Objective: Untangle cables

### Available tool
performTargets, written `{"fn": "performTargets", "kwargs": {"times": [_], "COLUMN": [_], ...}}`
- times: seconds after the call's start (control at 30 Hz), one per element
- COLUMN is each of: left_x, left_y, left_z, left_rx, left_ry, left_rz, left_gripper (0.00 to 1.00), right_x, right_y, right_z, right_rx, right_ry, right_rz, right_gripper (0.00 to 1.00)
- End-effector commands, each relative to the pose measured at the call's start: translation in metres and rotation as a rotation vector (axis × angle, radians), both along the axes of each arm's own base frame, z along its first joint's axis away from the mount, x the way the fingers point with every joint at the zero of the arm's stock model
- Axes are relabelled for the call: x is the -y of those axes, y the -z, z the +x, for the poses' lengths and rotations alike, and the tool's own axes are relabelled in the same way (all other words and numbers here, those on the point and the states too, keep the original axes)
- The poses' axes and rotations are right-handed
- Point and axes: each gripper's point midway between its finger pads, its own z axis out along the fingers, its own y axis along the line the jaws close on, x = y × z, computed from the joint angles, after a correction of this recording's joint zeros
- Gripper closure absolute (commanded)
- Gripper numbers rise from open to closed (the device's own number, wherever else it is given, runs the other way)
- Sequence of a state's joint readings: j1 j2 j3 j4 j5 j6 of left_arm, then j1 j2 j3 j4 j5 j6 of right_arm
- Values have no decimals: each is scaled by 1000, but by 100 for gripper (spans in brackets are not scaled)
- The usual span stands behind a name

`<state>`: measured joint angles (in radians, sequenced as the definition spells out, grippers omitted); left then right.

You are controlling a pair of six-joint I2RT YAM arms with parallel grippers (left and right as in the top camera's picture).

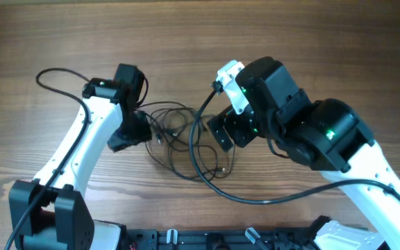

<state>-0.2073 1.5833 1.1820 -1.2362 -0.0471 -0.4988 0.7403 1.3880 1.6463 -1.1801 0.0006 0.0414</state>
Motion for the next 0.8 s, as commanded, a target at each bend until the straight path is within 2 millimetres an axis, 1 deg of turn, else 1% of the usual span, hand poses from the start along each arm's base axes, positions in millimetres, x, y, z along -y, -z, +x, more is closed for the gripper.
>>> {"fn": "performTargets", "kwargs": {"times": [0.0, 0.07, 0.1, 0.13, 0.2, 0.23, 0.27, 0.3, 0.37, 0.43, 0.47, 0.5, 0.53, 0.6, 0.63, 0.7, 0.73, 0.77], "left_x": [6, 18, 23, 27, 34, 42, 53, 72, 93, 95, 96, 95, 90, 72, 61, 42, 28, 17], "left_y": [-12, -19, -21, -24, -26, -28, -31, -36, -42, -39, -36, -31, -25, -13, -8, -4, -2, -1], "left_z": [-68, -84, -90, -96, -102, -107, -110, -114, -119, -114, -106, -93, -79, -48, -28, 2, 18, 28], "left_rx": [-294, -369, -396, -419, -441, -458, -471, -480, -468, -439, -404, -357, -309, -203, -132, -27, 32, 69], "left_ry": [-135, -142, -130, -93, -6, 38, 87, 181, 335, 354, 348, 307, 254, 150, 94, 0, -57, -103], "left_rz": [-27, -82, -99, -113, -131, -172, -235, -360, -509, -510, -516, -508, -474, -394, -362, -328, -298, -272], "left_gripper": [42, 39, 39, 39, 40, 41, 42, 43, 43, 46, 48, 49, 50, 51, 51, 52, 53, 54], "right_x": [-22, -31, -35, -38, -37, -35, -32, -29, -24, -24, -25, -25, -25, -26, -26, -26, -26, -28], "right_y": [23, 33, 39, 48, 66, 75, 82, 89, 97, 97, 97, 97, 96, 96, 96, 96, 96, 95], "right_z": [10, 12, 11, 9, 7, 4, 1, -2, -7, -7, -7, -5, -4, -3, -3, -3, -2, 0], "right_rx": [-71, -110, -131, -168, -210, -229, -247, -263, -279, -275, -272, -266, -261, -254, -253, -254, -258, -263], "right_ry": [-20, -41, -50, -67, -99, -129, -154, -189, -247, -260, -260, -257, -256, -258, -256, -253, -240, -206], "right_rz": [11, 18, 17, 6, -53, -92, -126, -163, -213, -217, -216, -217, -217, -213, -215, -214, -208, -190], "right_gripper": [0, 0, 0, 0, 0, 0, 0, 1, 0, 0, 0, 1, 0, 0, 0, 0, 0, 0]}}
